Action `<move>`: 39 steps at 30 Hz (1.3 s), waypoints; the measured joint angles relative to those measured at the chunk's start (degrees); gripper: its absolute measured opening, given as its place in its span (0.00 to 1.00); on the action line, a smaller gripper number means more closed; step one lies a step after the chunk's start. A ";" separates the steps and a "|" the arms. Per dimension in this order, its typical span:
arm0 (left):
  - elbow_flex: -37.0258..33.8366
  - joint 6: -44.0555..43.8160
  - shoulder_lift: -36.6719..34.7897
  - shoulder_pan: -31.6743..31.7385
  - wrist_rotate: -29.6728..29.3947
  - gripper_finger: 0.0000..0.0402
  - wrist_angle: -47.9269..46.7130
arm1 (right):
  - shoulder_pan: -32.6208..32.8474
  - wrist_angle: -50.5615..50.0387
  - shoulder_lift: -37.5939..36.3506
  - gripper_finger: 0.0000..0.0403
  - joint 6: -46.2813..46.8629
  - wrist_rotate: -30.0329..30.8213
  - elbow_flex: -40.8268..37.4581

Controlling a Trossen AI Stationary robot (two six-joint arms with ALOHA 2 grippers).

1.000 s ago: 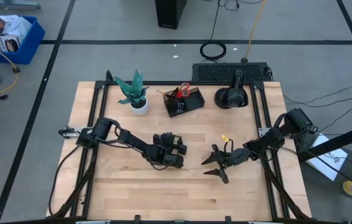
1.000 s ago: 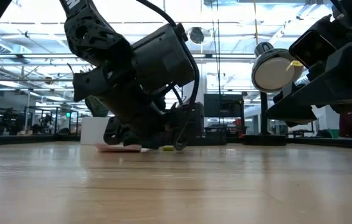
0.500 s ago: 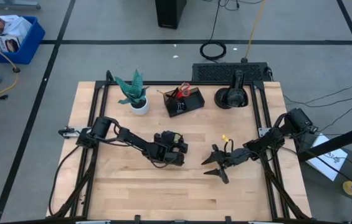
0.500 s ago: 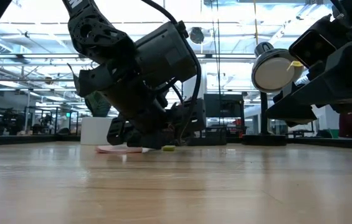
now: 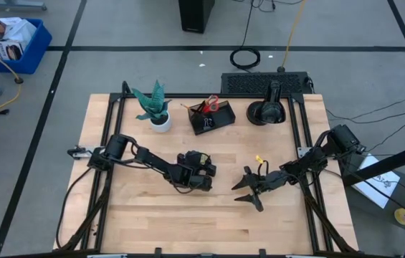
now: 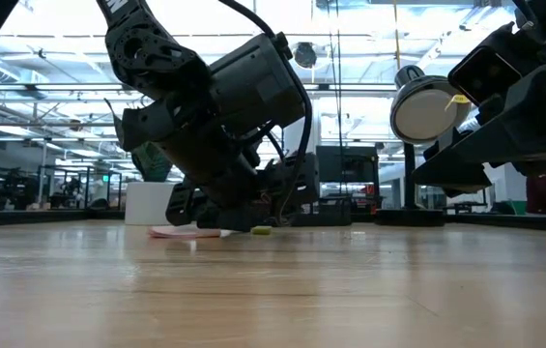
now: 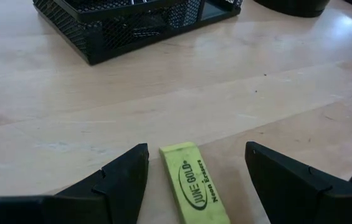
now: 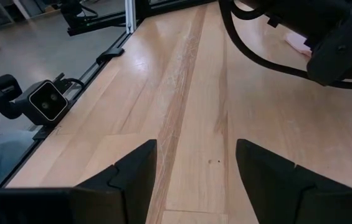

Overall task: Pick and place office supplies into organizer
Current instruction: Put the green eraser into the black mesh desk organizer

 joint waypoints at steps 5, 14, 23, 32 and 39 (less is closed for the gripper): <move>-0.02 -1.16 0.09 0.15 -0.43 0.67 0.13 | 0.00 0.00 0.00 0.52 0.00 0.00 0.00; 0.09 -7.86 -0.12 1.15 4.57 0.67 -4.15 | 0.00 0.00 0.00 0.52 0.46 -0.02 0.00; 0.07 -8.97 -0.33 2.28 6.80 0.67 -4.24 | 0.00 0.00 0.00 0.52 0.24 -0.17 0.00; 0.04 -8.46 -0.32 2.53 7.11 0.67 -4.13 | 0.02 0.02 0.00 0.52 0.44 -0.18 0.00; 0.02 -6.15 -0.26 2.26 6.86 0.67 -4.58 | 0.04 0.02 0.00 0.52 0.44 -0.20 0.00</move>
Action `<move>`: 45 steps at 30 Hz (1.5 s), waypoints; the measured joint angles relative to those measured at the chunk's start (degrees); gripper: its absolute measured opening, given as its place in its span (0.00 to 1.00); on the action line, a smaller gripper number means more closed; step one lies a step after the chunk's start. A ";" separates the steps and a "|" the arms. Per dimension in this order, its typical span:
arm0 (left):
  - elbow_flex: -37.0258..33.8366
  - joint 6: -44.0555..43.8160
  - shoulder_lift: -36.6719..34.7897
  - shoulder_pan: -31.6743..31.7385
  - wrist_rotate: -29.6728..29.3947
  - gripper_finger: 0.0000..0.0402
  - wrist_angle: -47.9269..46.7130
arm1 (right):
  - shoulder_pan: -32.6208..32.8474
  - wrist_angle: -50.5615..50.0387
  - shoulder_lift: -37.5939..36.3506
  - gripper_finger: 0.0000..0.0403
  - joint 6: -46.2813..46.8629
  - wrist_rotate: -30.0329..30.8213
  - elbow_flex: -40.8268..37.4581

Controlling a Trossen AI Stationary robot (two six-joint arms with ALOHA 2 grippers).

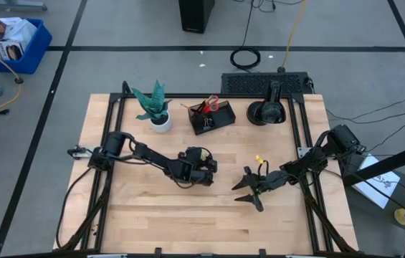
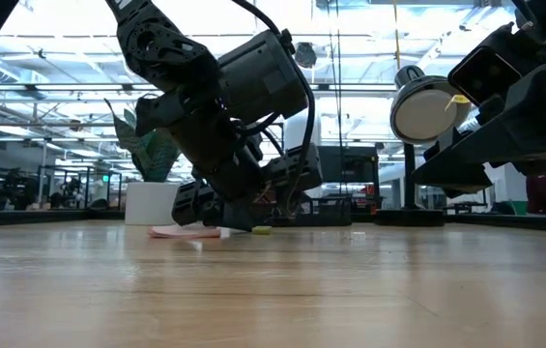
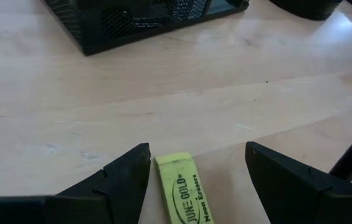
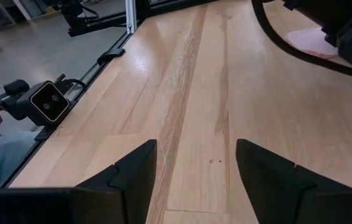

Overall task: Pick and place office supplies into organizer
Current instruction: Put the green eraser into the black mesh desk organizer

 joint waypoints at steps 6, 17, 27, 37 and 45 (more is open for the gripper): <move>0.02 2.99 0.20 -1.13 -0.77 0.67 -1.99 | -0.02 -0.01 0.00 0.52 -0.35 0.00 0.00; -0.02 9.04 0.20 -1.96 -0.87 0.60 -5.46 | -0.02 0.00 0.00 0.52 -0.36 0.02 0.00; -0.13 8.01 0.20 -2.11 -1.28 0.32 -6.10 | -0.02 0.00 0.00 0.52 -0.39 0.02 0.00; -0.20 9.00 0.20 -2.18 -1.73 0.18 -4.05 | -0.02 -0.02 0.00 0.52 -0.41 0.00 0.00; -0.17 8.89 0.20 -2.26 -2.28 0.19 -3.58 | -0.02 -0.02 0.00 0.52 -0.41 0.02 0.00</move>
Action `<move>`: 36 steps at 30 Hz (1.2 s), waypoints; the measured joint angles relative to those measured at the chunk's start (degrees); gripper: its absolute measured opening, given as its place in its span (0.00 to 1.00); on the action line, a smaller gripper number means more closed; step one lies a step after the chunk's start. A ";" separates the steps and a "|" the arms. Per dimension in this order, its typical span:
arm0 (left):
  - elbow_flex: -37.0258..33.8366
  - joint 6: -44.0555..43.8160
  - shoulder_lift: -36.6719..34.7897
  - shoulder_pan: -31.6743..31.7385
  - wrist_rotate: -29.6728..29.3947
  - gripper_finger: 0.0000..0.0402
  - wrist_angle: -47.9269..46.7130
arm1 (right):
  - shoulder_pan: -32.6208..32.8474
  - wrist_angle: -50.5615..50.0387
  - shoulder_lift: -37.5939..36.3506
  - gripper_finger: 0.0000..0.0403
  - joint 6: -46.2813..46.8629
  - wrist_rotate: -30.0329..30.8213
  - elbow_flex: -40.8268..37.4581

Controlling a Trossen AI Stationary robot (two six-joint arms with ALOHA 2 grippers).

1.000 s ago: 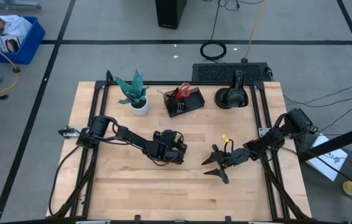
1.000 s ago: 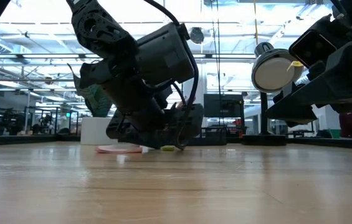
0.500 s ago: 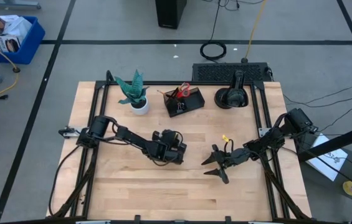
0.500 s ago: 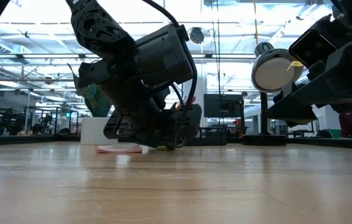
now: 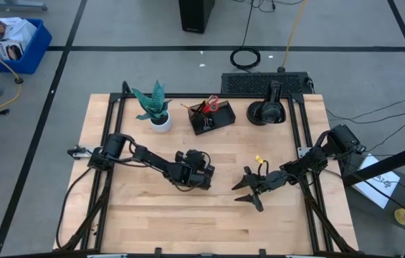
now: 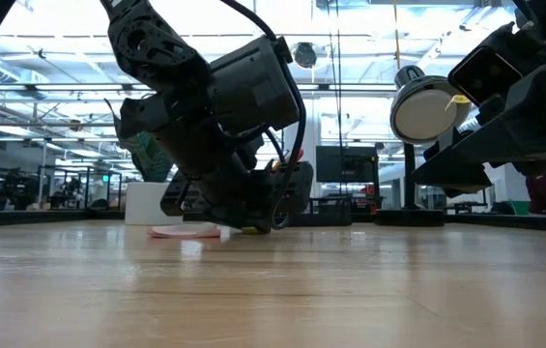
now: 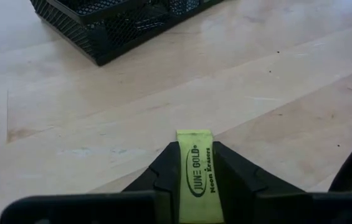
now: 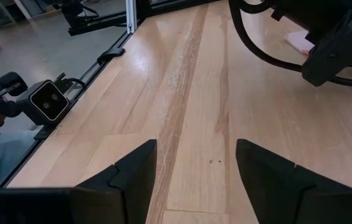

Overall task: Pick and place office supplies into organizer
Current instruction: Put the green eraser into the black mesh desk organizer

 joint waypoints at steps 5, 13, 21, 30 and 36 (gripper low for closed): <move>0.00 0.08 -0.76 -0.48 -1.44 0.18 1.08 | 0.00 -0.02 0.00 0.52 -0.21 -0.01 0.00; -0.04 2.63 -4.19 -0.52 2.02 0.20 1.53 | 0.00 -0.67 0.02 0.52 -0.20 0.02 0.04; 0.00 4.46 -5.01 -0.44 1.19 0.20 2.38 | 0.00 -0.50 0.02 0.52 -0.09 0.07 0.04; 0.07 4.75 -5.19 1.51 1.40 0.20 3.48 | 0.00 -0.44 0.02 0.52 -0.04 0.11 0.04; 0.11 8.39 -6.10 4.17 5.66 0.20 6.08 | 0.00 -0.44 0.02 0.52 -0.15 0.13 0.04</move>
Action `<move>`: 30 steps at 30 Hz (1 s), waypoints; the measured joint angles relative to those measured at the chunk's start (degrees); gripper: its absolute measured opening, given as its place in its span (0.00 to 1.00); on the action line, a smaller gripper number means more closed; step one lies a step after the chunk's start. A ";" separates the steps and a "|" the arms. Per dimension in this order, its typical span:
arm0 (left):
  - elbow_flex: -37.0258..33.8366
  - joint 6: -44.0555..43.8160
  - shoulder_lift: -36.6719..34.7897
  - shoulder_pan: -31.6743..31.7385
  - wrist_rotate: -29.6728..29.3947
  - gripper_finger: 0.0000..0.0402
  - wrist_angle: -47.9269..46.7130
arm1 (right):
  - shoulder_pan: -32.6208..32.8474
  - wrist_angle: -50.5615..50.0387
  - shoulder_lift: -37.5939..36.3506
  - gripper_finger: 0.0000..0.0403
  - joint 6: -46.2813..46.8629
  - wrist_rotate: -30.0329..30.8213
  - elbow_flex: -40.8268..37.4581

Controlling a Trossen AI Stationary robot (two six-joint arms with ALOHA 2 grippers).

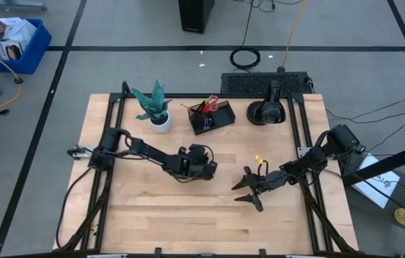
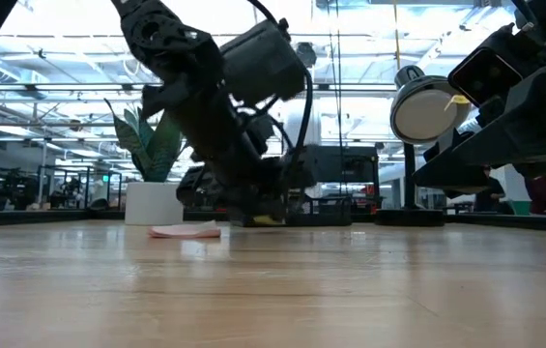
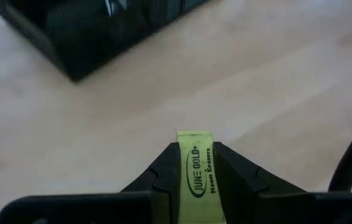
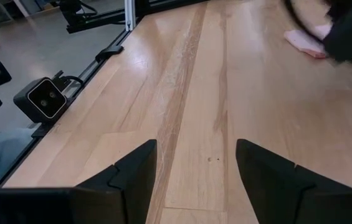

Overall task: Pick and place office supplies into organizer
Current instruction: Put the green eraser into the black mesh desk organizer

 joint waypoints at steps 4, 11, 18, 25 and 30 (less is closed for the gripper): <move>0.03 2.90 -2.73 1.64 -0.15 0.20 0.69 | 0.00 -0.02 0.00 0.52 0.09 -0.04 -0.04; 0.13 8.72 -7.85 6.22 2.78 0.20 0.77 | 0.00 -0.19 0.00 0.52 0.02 -0.07 -0.05; 0.09 14.53 -8.52 12.24 12.25 0.20 0.73 | 0.00 -0.03 0.00 0.52 0.11 -0.10 -0.04; 0.09 17.75 -8.52 16.81 15.10 0.20 -0.20 | 0.00 -0.02 0.00 0.52 0.02 -0.11 -0.04; 0.09 19.06 -8.52 18.55 15.78 0.20 -0.43 | 0.00 -0.04 0.00 0.52 -0.02 -0.11 -0.04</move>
